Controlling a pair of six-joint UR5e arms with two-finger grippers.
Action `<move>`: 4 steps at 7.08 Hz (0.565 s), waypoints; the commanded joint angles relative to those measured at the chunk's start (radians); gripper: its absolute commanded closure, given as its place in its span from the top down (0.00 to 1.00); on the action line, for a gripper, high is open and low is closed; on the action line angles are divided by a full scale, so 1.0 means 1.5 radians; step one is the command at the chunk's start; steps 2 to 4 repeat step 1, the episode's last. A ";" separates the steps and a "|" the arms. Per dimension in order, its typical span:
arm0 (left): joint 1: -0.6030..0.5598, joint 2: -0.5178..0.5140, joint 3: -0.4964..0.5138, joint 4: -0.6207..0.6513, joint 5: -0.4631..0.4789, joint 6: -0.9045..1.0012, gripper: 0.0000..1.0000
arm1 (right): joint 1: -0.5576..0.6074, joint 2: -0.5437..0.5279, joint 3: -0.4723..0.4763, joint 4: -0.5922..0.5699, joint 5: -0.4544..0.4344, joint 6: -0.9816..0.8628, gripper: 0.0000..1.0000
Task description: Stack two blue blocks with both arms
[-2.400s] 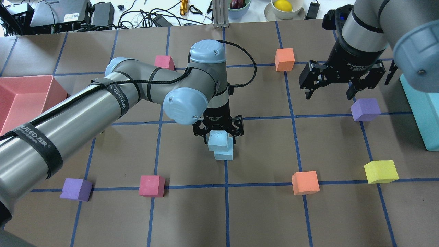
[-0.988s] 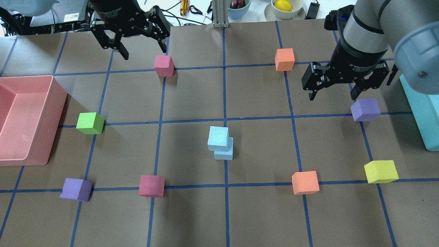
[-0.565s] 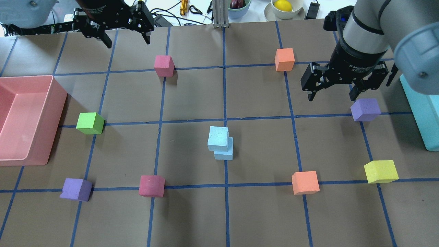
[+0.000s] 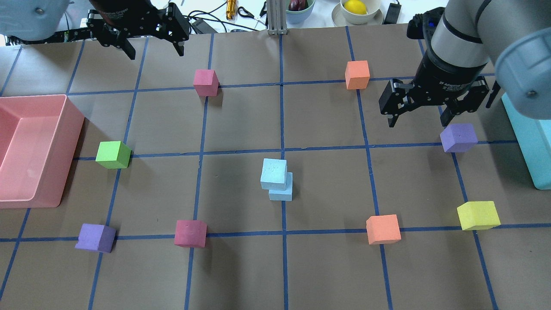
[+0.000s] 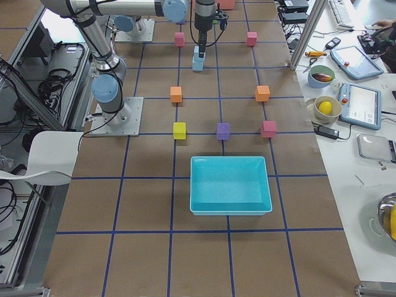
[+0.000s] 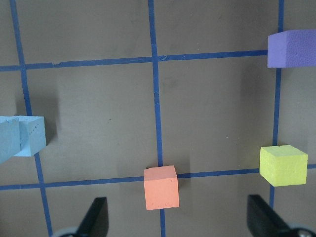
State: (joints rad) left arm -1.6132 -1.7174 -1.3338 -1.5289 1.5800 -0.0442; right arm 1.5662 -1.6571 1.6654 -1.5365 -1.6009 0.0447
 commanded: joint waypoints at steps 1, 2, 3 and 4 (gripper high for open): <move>0.001 0.002 -0.001 -0.003 -0.001 0.022 1.00 | 0.000 0.001 0.000 0.000 0.004 0.000 1.00; 0.001 0.002 -0.001 -0.003 -0.001 0.022 1.00 | 0.000 0.001 0.000 0.000 0.004 0.000 1.00; 0.001 0.002 -0.001 -0.003 -0.001 0.022 1.00 | 0.000 0.001 0.000 0.000 0.004 0.000 1.00; 0.001 0.002 -0.001 -0.003 -0.001 0.022 1.00 | 0.000 0.001 0.000 0.000 0.004 0.000 1.00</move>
